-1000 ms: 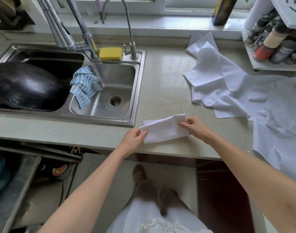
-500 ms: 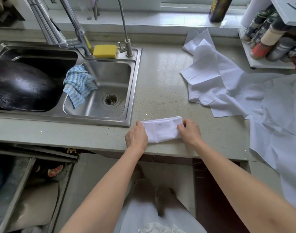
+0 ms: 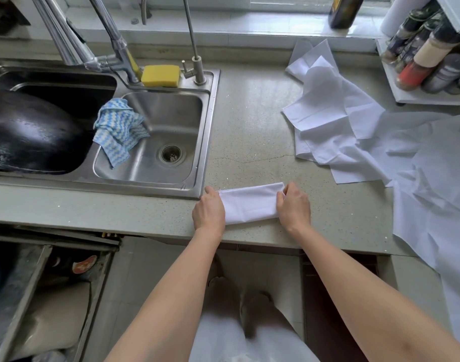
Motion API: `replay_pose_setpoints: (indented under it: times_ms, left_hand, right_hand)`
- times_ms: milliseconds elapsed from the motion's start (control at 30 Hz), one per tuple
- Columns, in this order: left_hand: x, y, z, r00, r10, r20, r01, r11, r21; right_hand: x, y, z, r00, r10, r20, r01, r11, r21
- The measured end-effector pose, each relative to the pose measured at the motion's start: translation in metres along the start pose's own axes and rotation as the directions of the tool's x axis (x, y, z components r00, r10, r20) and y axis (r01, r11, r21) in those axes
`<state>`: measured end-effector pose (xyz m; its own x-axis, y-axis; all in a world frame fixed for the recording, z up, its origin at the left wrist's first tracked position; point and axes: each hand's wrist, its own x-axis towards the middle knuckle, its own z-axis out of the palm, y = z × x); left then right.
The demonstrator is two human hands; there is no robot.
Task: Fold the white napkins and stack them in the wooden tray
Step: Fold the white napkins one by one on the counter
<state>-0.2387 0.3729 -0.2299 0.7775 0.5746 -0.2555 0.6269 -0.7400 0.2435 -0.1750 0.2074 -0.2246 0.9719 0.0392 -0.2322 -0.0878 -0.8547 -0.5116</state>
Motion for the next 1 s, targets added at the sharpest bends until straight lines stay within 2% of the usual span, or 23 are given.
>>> replay_pose_setpoints:
  times_ms: [167, 367, 533, 700, 833, 1000]
  left_hand:
    - [0.005, 0.002, 0.0, 0.997, 0.067, 0.036, -0.07, 0.992, 0.109]
    - [0.007, 0.004, 0.002, 0.992, 0.112, 0.049, -0.119, 0.98, 0.161]
    - [0.009, 0.004, 0.005, 0.994, 0.104, 0.036, -0.109, 0.98, 0.167]
    - [0.01, 0.003, 0.009, 0.993, 0.12, 0.016, -0.121, 0.973, 0.194]
    - [0.008, 0.002, 0.009, 0.991, 0.131, 0.001, -0.129, 0.971, 0.199]
    - [0.007, 0.0, 0.009, 0.991, 0.131, -0.002, -0.129, 0.974, 0.188]
  right_hand:
    - [0.002, 0.002, 0.001, 1.0, -0.022, -0.001, 0.022, 1.0, -0.02]
    - [0.002, 0.002, 0.002, 0.998, -0.054, -0.017, 0.054, 0.998, -0.023]
    - [-0.003, 0.007, 0.005, 0.964, -0.265, -0.014, 0.258, 0.948, -0.186]
    - [-0.004, 0.026, -0.001, 0.9, -0.429, 0.076, 0.432, 0.856, -0.283]
    - [-0.006, 0.029, 0.0, 0.888, -0.45, 0.09, 0.456, 0.841, -0.291]
    - [-0.01, 0.026, 0.002, 0.906, -0.415, 0.076, 0.42, 0.871, -0.255]
